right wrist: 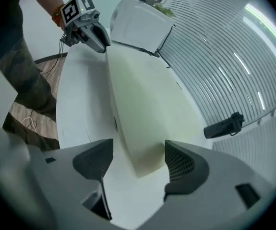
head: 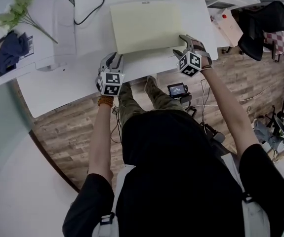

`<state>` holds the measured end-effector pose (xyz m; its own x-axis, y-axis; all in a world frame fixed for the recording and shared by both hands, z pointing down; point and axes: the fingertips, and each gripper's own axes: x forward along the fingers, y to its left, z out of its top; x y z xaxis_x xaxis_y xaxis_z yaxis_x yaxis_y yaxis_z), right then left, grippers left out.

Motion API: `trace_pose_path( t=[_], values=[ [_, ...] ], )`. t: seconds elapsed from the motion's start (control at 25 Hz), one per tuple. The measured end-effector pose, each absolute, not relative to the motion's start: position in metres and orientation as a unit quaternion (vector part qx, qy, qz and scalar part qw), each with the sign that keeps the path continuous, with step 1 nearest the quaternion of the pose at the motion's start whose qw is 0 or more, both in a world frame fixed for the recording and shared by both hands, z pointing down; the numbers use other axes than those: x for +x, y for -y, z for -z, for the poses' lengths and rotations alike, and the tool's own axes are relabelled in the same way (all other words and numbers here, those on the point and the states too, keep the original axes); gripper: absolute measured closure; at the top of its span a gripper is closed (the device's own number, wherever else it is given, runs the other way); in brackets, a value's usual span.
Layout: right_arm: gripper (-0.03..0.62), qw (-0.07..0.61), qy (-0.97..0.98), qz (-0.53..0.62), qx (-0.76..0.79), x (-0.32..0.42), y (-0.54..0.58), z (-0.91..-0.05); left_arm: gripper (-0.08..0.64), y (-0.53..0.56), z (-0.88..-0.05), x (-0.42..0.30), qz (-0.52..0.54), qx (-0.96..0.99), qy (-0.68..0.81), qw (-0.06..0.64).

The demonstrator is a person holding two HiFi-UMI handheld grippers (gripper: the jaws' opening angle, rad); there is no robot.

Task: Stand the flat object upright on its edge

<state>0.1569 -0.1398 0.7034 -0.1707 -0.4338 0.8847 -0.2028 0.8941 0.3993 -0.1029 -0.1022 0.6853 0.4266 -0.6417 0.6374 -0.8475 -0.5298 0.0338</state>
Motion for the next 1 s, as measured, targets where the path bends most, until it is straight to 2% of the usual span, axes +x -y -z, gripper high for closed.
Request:
trace_pose_path(
  t=[0.12, 0.48, 1.0],
  values=[
    [0.272, 0.596, 0.764, 0.065, 0.237, 0.149, 0.143, -0.707, 0.457, 0.104, -0.685, -0.101, -0.292, 0.827, 0.447, 0.175],
    [0.287, 0.598, 0.748, 0.069, 0.28, 0.143, 0.146, -0.717, 0.474, 0.098, -0.68, -0.089, -0.279, 0.816, 0.469, 0.191],
    [0.296, 0.557, 0.774, 0.021, 0.299, 0.13, 0.139, -0.702, 0.479, 0.087, -0.599, -0.08, -0.285, 0.818, 0.493, 0.082]
  ],
)
